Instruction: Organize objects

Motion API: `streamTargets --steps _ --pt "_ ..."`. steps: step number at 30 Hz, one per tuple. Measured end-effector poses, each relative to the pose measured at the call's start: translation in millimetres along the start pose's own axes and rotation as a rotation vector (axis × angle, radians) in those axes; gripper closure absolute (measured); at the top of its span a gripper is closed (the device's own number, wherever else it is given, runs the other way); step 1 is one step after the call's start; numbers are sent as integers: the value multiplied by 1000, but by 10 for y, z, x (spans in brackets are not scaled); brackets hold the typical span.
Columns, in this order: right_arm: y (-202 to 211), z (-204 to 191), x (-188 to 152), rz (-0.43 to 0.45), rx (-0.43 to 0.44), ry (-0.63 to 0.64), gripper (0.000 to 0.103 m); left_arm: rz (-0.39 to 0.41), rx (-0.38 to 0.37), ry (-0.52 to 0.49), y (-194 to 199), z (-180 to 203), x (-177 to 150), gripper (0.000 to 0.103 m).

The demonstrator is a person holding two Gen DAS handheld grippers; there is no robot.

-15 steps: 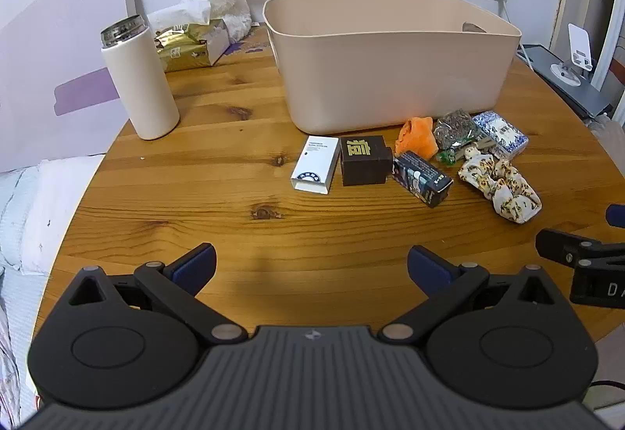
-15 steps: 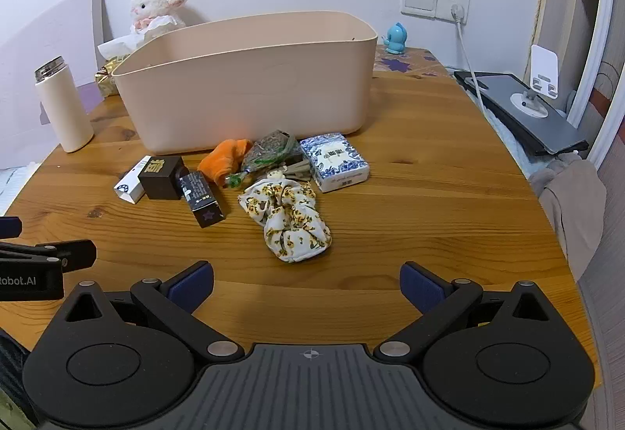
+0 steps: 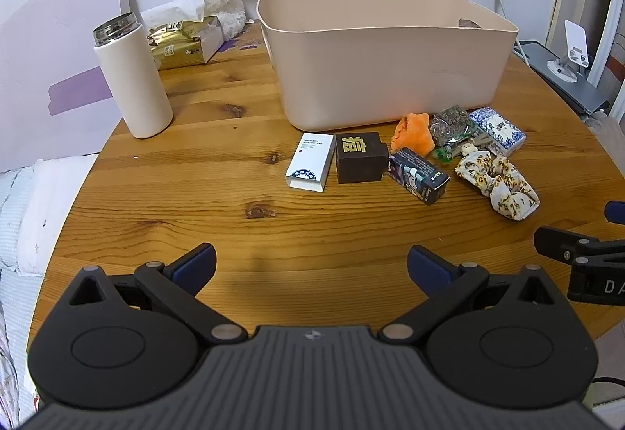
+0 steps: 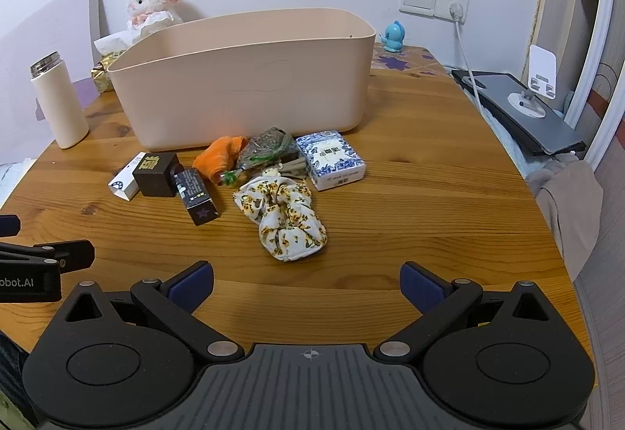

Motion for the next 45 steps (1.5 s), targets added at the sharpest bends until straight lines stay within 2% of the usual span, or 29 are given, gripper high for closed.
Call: streamTargets --steps 11,45 --pt "15 0 0 1 -4 5 0 -21 -20 11 -21 22 -24 0" --pt "14 -47 31 4 0 23 0 -23 -10 18 -68 -20 -10 0"
Point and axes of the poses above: each gripper's, at about its wrist camera, not at the fingertips, and y roughly against the way its jaws point, z to its right, x to its top, the point moved 9 cm from there along -y, roughly the way its jaws point, and after that the axes turned 13 degrees about x, right-handed, at the moved point
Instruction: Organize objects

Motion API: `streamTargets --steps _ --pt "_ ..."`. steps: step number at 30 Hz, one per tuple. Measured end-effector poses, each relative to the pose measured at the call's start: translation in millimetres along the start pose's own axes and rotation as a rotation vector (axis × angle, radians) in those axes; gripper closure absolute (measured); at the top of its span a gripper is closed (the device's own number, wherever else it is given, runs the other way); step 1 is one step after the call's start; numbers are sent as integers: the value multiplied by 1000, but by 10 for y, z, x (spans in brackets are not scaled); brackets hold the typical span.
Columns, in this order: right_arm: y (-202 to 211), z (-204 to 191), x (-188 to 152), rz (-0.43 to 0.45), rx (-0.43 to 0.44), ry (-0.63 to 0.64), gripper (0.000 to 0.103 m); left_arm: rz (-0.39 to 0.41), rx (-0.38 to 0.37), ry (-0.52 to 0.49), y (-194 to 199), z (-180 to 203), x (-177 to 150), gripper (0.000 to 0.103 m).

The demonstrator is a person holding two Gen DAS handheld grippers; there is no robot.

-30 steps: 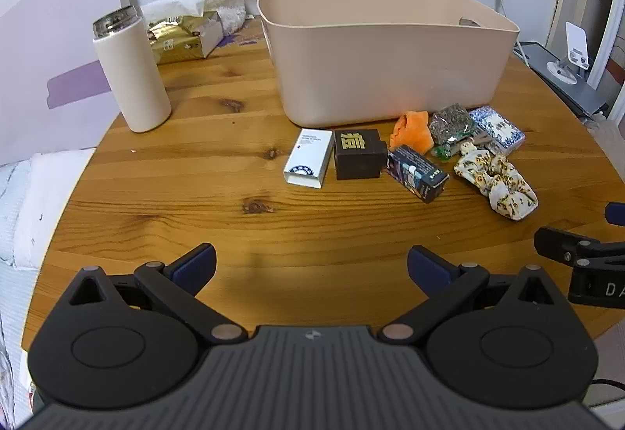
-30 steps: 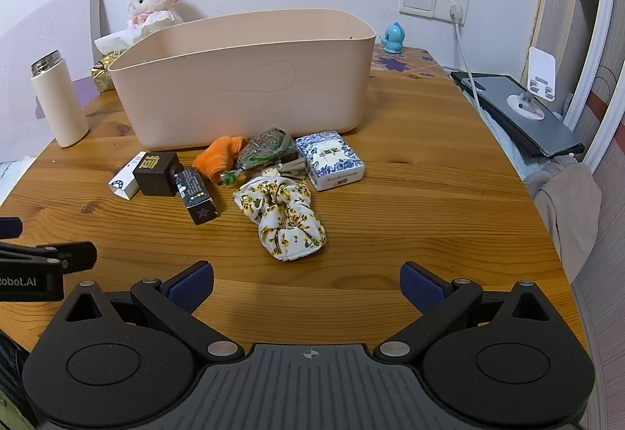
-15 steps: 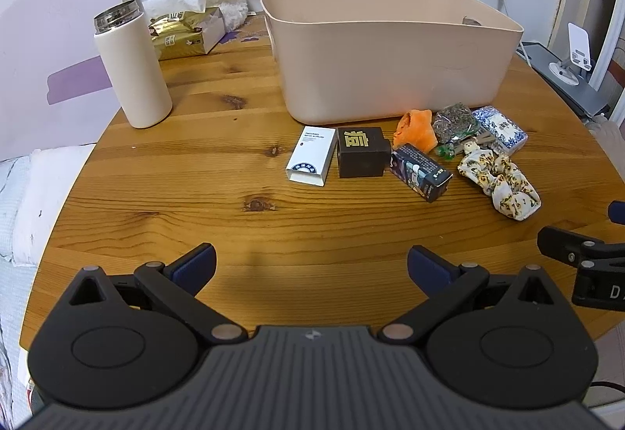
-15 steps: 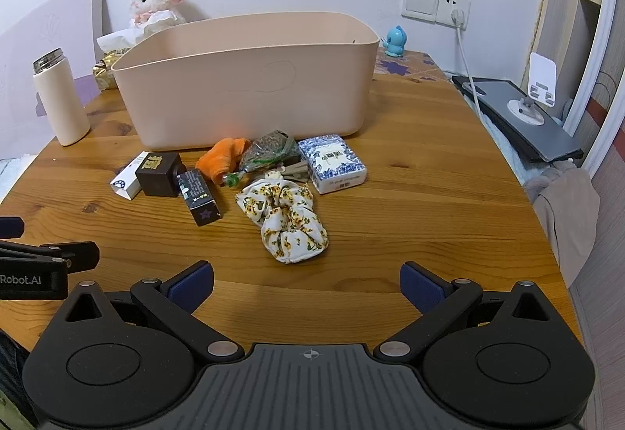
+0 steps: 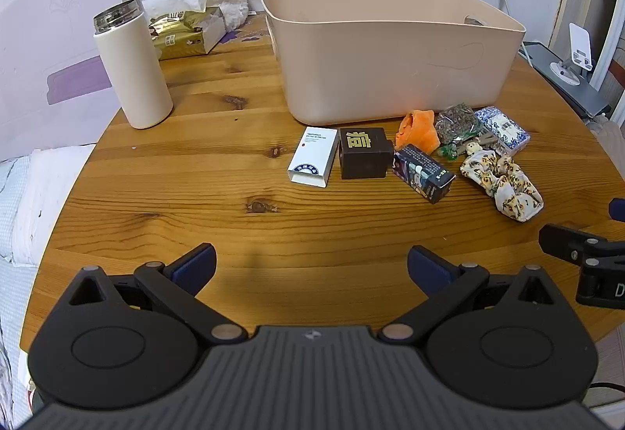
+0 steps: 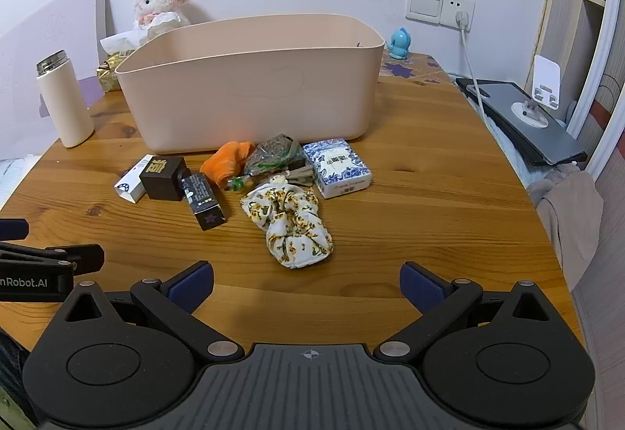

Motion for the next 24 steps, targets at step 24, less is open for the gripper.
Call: streamTargets --steps 24 --pt "-116 26 133 15 -12 25 0 -10 -16 -18 -144 1 75 0"
Point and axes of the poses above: each gripper's, at about its wrist camera, not at the fingertips, and y roughly against the way its jaws point, z to its right, x to its top, the point moved 9 cm from there along -y, roughly the way its jaws point, and after that the axes turned 13 degrees about x, right-handed, at the moved point
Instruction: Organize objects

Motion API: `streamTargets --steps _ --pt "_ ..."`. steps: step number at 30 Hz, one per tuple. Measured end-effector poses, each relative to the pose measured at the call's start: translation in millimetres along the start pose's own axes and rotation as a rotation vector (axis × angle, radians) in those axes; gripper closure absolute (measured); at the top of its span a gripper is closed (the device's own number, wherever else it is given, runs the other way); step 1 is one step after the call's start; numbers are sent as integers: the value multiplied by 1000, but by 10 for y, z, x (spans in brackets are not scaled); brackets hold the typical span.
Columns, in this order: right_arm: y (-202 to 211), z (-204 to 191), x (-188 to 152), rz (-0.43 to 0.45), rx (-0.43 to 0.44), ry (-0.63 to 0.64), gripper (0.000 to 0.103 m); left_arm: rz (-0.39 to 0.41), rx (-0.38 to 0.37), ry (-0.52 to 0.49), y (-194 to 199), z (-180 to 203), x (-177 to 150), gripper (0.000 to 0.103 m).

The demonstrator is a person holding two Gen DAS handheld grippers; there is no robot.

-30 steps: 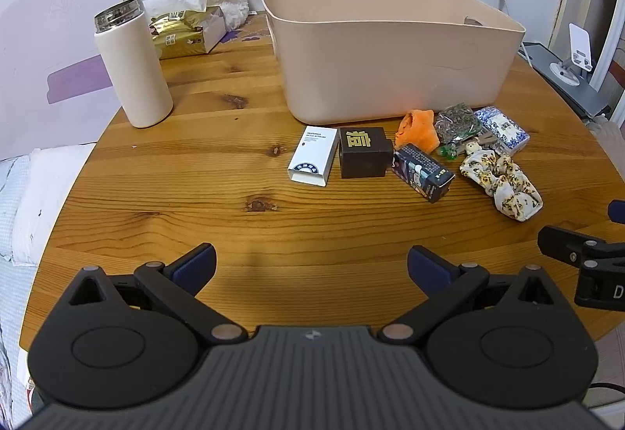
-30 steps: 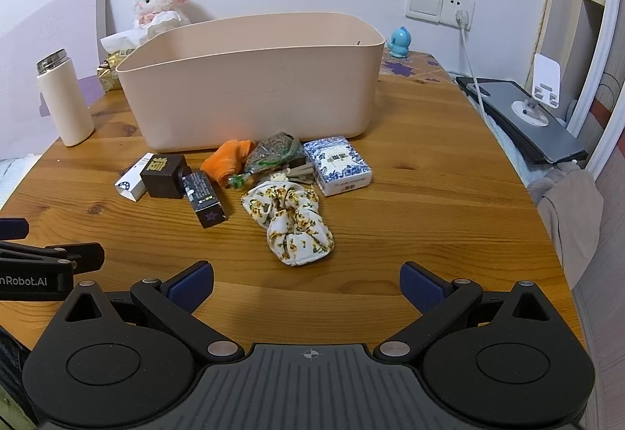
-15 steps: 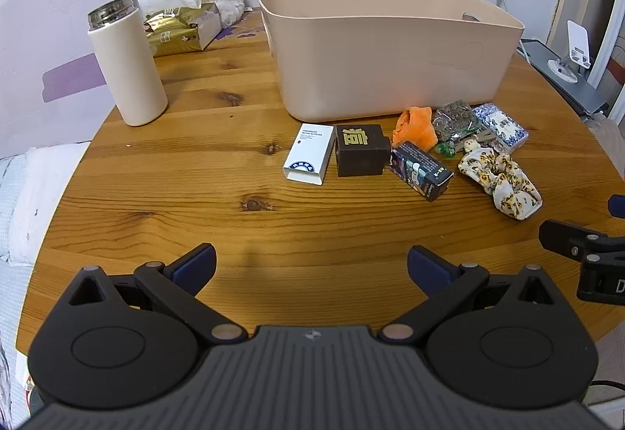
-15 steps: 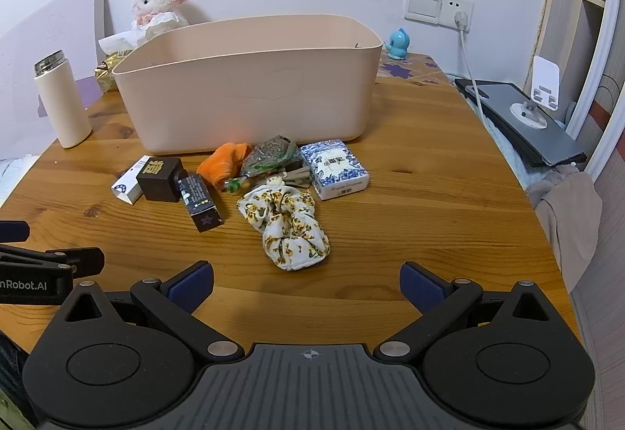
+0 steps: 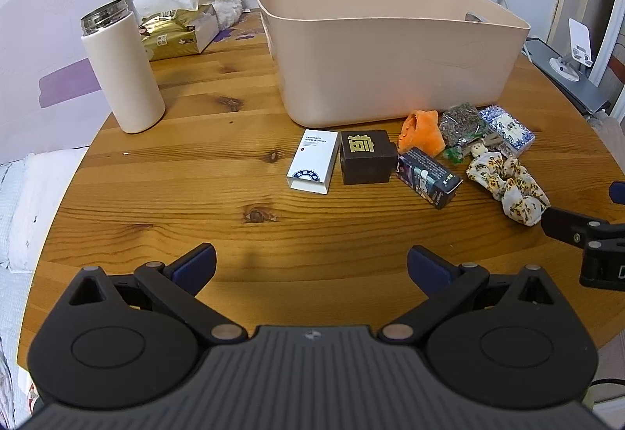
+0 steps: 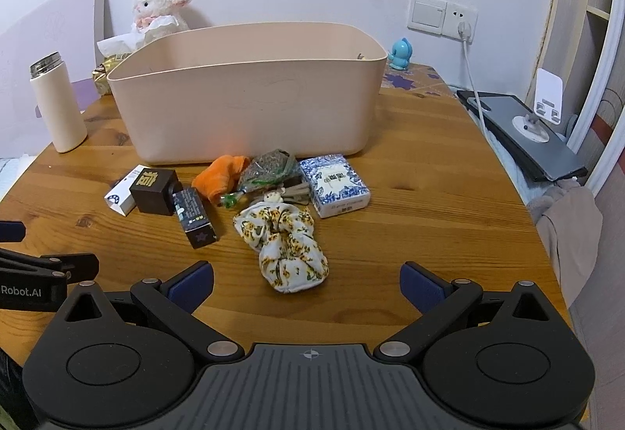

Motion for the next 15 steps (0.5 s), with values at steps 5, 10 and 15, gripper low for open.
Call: streamTargets --steps 5,10,15 --pt "-71 -5 4 -8 10 0 1 -6 0 -4 -73 4 19 0" --pt "-152 -10 13 -19 15 5 9 -19 -16 -4 -156 17 35 0" --pt "-238 -20 49 -20 14 22 10 -44 -55 -16 -294 67 63 0"
Point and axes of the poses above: each gripper's, at about its wrist camera, not at the fingertips, and y roughly against the way its jaws point, z to its right, x to its top, the point moved 9 cm from there along -y, roughly the way its jaws point, and after that the axes turned 13 degrees about x, right-handed, at the moved point
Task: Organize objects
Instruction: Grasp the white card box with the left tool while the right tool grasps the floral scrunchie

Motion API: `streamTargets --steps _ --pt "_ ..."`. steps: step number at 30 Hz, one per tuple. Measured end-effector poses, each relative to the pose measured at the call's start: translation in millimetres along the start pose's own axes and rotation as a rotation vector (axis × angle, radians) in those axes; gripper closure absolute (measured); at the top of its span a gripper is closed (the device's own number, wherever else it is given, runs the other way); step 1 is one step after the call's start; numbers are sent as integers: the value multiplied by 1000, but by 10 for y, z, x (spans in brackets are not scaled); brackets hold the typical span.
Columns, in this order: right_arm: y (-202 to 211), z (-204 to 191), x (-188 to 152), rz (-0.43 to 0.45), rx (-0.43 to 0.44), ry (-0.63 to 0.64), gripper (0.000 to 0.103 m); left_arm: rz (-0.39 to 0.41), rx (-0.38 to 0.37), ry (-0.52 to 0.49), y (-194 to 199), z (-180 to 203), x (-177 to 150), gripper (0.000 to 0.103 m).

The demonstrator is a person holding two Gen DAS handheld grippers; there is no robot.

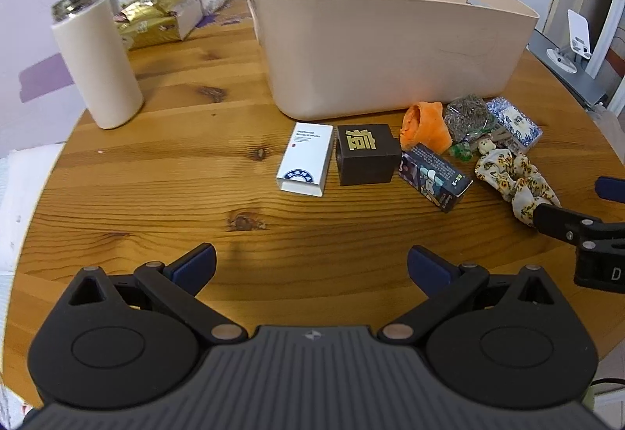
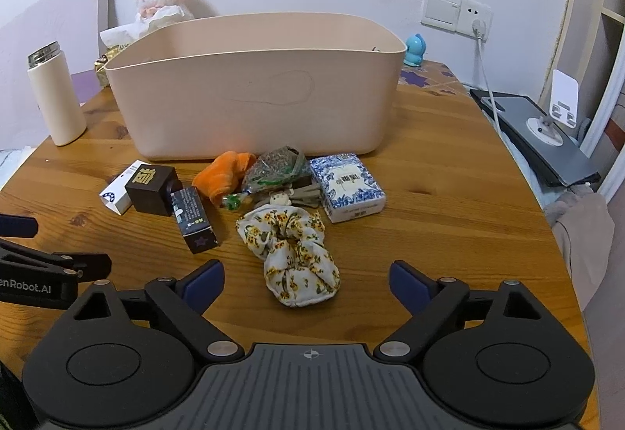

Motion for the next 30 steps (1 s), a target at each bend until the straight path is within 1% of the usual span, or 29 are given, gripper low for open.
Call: streamTargets --steps 2,5,8,12,16,17,18,21,22,25,26,27,28,29,30 --pt "-43 14 20 -4 -1 3 10 2 -8 5 -59 -10 34 0" --pt "-122 38 39 -10 9 -14 11 17 7 -4 -161 -34 96 0" --pt "-210 45 43 -20 9 -9 12 14 7 -7 -285 -59 154 0" --pt "-320 64 48 -33 -3 2 15 10 -7 -10 -409 -80 220 0" --pt "-410 75 49 -43 11 10 16 37 -26 -32 -484 -64 290 1" --pt "-423 69 51 -41 19 11 17 42 -36 -40 -498 -52 301 4" --pt "-439 66 53 -40 27 15 17 42 -45 -44 -511 -40 307 10" --pt "-495 55 45 -47 42 28 18 53 -57 -51 -527 -13 351 13" --pt "-515 43 32 -52 48 33 20 57 -59 -52 -532 -9 365 14" --pt "-546 20 21 -51 57 58 22 76 -65 -51 -526 5 395 24" --pt "-548 9 23 -49 61 70 23 84 -66 -52 -519 10 409 32" --pt "-547 1 23 -47 65 75 27 90 -71 -55 -510 14 418 41" --pt "-546 -4 27 -43 69 77 33 95 -76 -58 -503 18 429 46" --pt "-544 -8 32 -35 76 73 37 96 -80 -58 -494 23 431 53" --pt "-536 -7 33 -28 82 67 47 97 -84 -56 -487 23 434 63"
Point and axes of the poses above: each gripper's, at about its wrist camera, not at the fingertips, and y roughly against the way its jaws point, z to its right, x to its top, the point moved 9 cm from there along -y, roughly the way its jaws point, and after that the axes turned 13 degrees about x, right-handed, at the moved point
